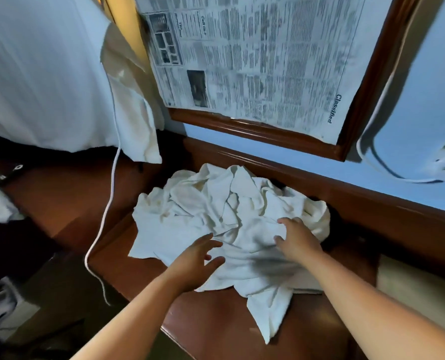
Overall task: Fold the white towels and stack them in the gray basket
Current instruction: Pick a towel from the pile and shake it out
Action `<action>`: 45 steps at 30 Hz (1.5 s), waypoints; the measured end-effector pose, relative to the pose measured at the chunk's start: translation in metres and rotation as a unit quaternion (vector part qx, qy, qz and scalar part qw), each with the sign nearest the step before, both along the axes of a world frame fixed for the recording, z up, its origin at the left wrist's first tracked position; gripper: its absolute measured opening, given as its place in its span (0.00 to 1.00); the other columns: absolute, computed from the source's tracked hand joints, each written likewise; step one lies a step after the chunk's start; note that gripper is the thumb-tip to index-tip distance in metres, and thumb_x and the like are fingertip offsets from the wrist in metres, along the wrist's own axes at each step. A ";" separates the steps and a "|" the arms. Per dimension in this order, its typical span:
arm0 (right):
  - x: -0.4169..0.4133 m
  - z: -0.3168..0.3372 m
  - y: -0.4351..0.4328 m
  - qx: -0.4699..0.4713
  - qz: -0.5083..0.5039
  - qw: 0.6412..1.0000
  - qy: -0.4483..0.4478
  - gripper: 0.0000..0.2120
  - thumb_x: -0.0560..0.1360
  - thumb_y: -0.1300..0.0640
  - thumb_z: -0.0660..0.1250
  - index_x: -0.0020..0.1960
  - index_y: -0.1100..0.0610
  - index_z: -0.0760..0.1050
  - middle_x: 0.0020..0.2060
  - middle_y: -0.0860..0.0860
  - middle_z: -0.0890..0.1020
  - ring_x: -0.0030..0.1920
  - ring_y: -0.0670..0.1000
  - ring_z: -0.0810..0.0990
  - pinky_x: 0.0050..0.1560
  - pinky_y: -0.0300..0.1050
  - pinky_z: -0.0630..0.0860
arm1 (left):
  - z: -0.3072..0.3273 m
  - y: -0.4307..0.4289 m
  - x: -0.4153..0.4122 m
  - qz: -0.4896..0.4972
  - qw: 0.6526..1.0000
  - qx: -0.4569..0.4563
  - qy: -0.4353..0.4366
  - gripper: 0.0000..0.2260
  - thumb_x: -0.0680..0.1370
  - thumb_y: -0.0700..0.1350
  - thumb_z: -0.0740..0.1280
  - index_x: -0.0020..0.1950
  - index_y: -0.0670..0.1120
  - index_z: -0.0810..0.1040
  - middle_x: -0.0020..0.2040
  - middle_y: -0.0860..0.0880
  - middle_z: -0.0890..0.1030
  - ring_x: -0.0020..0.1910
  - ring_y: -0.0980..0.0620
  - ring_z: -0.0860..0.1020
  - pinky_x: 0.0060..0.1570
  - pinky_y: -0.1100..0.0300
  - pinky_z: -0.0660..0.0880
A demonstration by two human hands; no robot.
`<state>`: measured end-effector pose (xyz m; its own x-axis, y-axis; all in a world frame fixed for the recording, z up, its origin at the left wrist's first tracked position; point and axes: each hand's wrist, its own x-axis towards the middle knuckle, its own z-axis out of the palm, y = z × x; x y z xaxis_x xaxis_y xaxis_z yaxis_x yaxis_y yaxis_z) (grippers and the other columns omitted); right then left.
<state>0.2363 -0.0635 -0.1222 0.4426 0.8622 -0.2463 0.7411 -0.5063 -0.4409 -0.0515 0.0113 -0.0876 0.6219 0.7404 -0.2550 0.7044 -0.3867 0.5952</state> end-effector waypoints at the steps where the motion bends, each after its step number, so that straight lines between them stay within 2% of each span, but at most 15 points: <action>1: 0.002 -0.008 0.010 -0.006 -0.012 1.000 -0.023 0.25 0.79 0.50 0.65 0.74 0.47 0.65 0.68 0.53 0.67 0.64 0.56 0.73 0.57 0.50 0.76 | -0.003 0.015 0.001 -0.021 1.000 -0.007 0.004 0.22 0.80 0.61 0.66 0.72 0.61 0.70 0.78 0.60 0.64 0.58 0.62 0.79 0.60 0.64 0.74; 4: 0.006 -0.028 0.036 -0.033 -0.032 0.991 -0.127 0.23 0.79 0.54 0.64 0.72 0.45 0.67 0.66 0.53 0.65 0.64 0.57 0.71 0.58 0.51 0.75 | -0.008 0.057 0.004 -0.075 0.997 -0.024 0.019 0.22 0.79 0.60 0.66 0.73 0.62 0.68 0.75 0.62 0.68 0.57 0.64 0.79 0.61 0.64 0.74; 8: -0.005 -0.034 0.055 0.018 -0.019 0.972 -0.233 0.09 0.69 0.55 0.76 0.48 0.52 0.80 0.48 0.53 0.77 0.49 0.59 0.77 0.46 0.53 0.76 | -0.012 0.117 0.021 -0.138 0.990 -0.015 0.036 0.19 0.80 0.59 0.67 0.71 0.61 0.71 0.75 0.61 0.67 0.55 0.64 0.79 0.61 0.64 0.74; 13: -0.016 0.059 0.087 0.216 -0.043 0.971 -0.091 0.07 0.82 0.55 0.60 0.58 0.53 0.73 0.45 0.51 0.82 0.45 0.56 0.80 0.38 0.49 0.71 | 0.023 0.149 0.076 -0.182 0.981 0.038 -0.060 0.31 0.78 0.54 0.71 0.79 0.57 0.63 0.76 0.61 0.66 0.70 0.62 0.69 0.66 0.72 0.62; 15: -0.015 0.117 0.105 0.292 -0.018 0.954 -0.064 0.06 0.82 0.53 0.61 0.56 0.52 0.74 0.43 0.49 0.82 0.45 0.54 0.80 0.39 0.49 0.71 | 0.053 0.154 0.104 -0.198 0.970 0.016 -0.141 0.32 0.77 0.52 0.73 0.78 0.53 0.64 0.71 0.65 0.69 0.66 0.72 0.67 0.64 0.77 0.60; 16: -0.011 0.147 0.114 0.324 -0.002 0.943 -0.069 0.05 0.81 0.52 0.62 0.54 0.51 0.74 0.41 0.47 0.81 0.43 0.53 0.79 0.40 0.49 0.72 | 0.075 0.158 0.117 -0.200 0.964 0.008 -0.177 0.24 0.78 0.51 0.73 0.72 0.52 0.70 0.64 0.66 0.74 0.59 0.75 0.71 0.58 0.76 0.65; 18: -0.002 0.212 0.130 0.358 0.018 0.929 -0.088 0.06 0.80 0.48 0.62 0.51 0.50 0.74 0.36 0.46 0.78 0.37 0.51 0.77 0.38 0.48 0.73 | 0.122 0.173 0.134 -0.173 0.956 0.024 -0.235 0.08 0.80 0.52 0.70 0.54 0.49 0.78 0.46 0.60 0.81 0.42 0.68 0.76 0.48 0.65 0.71; 19: 0.004 0.244 0.137 0.368 0.017 0.925 -0.099 0.07 0.79 0.47 0.63 0.49 0.50 0.74 0.35 0.47 0.77 0.35 0.50 0.76 0.36 0.48 0.72 | 0.149 0.182 0.140 -0.158 0.950 0.036 -0.268 0.07 0.81 0.52 0.69 0.50 0.48 0.79 0.42 0.57 0.81 0.39 0.65 0.76 0.46 0.61 0.72; 24: 0.005 0.399 0.148 0.382 0.041 0.912 -0.144 0.17 0.77 0.44 0.70 0.38 0.53 0.68 0.29 0.48 0.69 0.29 0.43 0.65 0.32 0.44 0.60 | 0.326 0.224 0.137 -0.180 0.880 0.250 -0.360 0.05 0.82 0.47 0.66 0.53 0.49 0.81 0.44 0.57 0.83 0.43 0.65 0.78 0.44 0.69 0.72; 27: -0.012 0.478 0.134 0.366 0.079 0.900 -0.222 0.21 0.68 0.37 0.76 0.41 0.52 0.72 0.34 0.50 0.75 0.33 0.44 0.70 0.35 0.42 0.66 | 0.422 0.230 0.119 -0.157 0.843 0.383 -0.345 0.09 0.79 0.50 0.64 0.49 0.45 0.78 0.39 0.50 0.80 0.40 0.50 0.78 0.37 0.57 0.67; 30: -0.013 0.542 0.122 0.317 0.071 0.882 -0.342 0.22 0.69 0.40 0.76 0.48 0.58 0.76 0.40 0.54 0.80 0.40 0.53 0.77 0.40 0.46 0.72 | 0.506 0.229 0.099 -0.106 0.801 0.474 -0.349 0.06 0.80 0.47 0.64 0.44 0.48 0.73 0.36 0.51 0.74 0.38 0.46 0.75 0.35 0.56 0.61; 32: -0.011 0.576 0.115 0.316 0.035 0.857 -0.405 0.21 0.71 0.38 0.73 0.43 0.57 0.74 0.38 0.54 0.79 0.38 0.55 0.77 0.37 0.47 0.70 | 0.556 0.216 0.087 -0.087 0.759 0.536 -0.359 0.05 0.80 0.47 0.63 0.44 0.51 0.72 0.37 0.51 0.75 0.40 0.43 0.77 0.35 0.55 0.65; 35: -0.010 0.636 0.097 0.374 -0.021 0.827 -0.419 0.17 0.74 0.44 0.72 0.35 0.52 0.70 0.33 0.49 0.76 0.38 0.56 0.78 0.34 0.46 0.68 | 0.621 0.193 0.082 -0.048 0.719 0.588 -0.366 0.05 0.80 0.47 0.64 0.48 0.48 0.77 0.42 0.47 0.81 0.46 0.41 0.79 0.37 0.55 0.68; 40: -0.008 0.712 0.051 0.491 -0.073 0.756 -0.427 0.15 0.77 0.48 0.69 0.37 0.55 0.73 0.37 0.55 0.78 0.43 0.59 0.79 0.38 0.46 0.65 | 0.687 0.157 0.075 0.013 0.690 0.615 -0.381 0.07 0.79 0.51 0.65 0.44 0.49 0.72 0.40 0.49 0.77 0.42 0.42 0.75 0.36 0.56 0.66; 45: -0.018 0.746 -0.007 0.582 -0.082 0.733 -0.342 0.14 0.77 0.54 0.66 0.35 0.58 0.73 0.29 0.52 0.75 0.35 0.56 0.74 0.30 0.44 0.64 | 0.736 0.093 0.066 0.047 0.643 0.644 -0.412 0.10 0.78 0.52 0.69 0.45 0.48 0.72 0.43 0.48 0.77 0.42 0.44 0.73 0.36 0.56 0.65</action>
